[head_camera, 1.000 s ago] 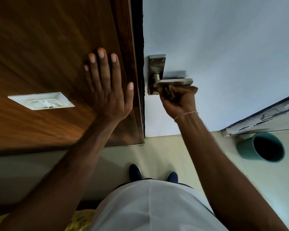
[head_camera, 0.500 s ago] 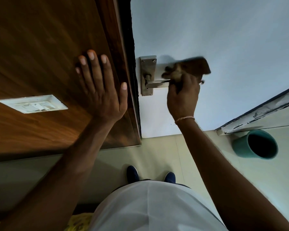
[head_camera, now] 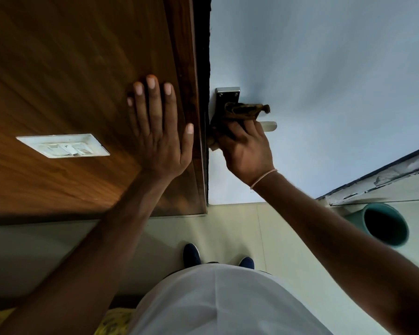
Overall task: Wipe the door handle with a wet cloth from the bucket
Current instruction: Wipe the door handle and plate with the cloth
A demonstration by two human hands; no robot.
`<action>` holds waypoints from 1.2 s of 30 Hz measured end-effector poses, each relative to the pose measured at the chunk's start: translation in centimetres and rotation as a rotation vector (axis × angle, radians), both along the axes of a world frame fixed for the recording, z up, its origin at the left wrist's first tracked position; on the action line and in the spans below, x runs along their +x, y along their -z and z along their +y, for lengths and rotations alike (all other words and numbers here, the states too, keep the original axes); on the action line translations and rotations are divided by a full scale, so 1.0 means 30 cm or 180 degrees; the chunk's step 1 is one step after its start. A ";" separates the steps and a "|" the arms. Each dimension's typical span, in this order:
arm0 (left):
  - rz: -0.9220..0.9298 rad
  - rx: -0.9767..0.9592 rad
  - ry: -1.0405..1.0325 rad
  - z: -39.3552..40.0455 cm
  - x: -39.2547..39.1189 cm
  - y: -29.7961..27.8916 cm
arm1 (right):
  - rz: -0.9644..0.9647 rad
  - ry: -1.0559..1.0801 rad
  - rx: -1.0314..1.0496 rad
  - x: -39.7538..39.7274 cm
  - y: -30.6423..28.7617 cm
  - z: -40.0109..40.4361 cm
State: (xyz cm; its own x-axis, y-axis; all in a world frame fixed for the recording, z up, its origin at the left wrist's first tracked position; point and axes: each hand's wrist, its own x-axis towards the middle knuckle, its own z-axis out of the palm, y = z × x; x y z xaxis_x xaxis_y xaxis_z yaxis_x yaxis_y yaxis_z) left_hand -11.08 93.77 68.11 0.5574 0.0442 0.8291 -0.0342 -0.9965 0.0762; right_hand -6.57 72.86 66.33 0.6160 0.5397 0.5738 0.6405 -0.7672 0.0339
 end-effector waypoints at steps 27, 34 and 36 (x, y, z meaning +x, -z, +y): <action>0.0038 0.0080 -0.0024 0.006 -0.003 0.000 | 0.2009 0.0115 0.0882 0.131 -0.133 -0.279; 0.0000 0.0062 -0.0066 -0.009 0.003 0.000 | 0.3165 0.0496 0.2756 0.118 -0.046 -0.315; -0.0015 0.0026 -0.0088 -0.014 0.003 -0.002 | 0.3176 0.0618 0.3465 0.081 -0.014 -0.277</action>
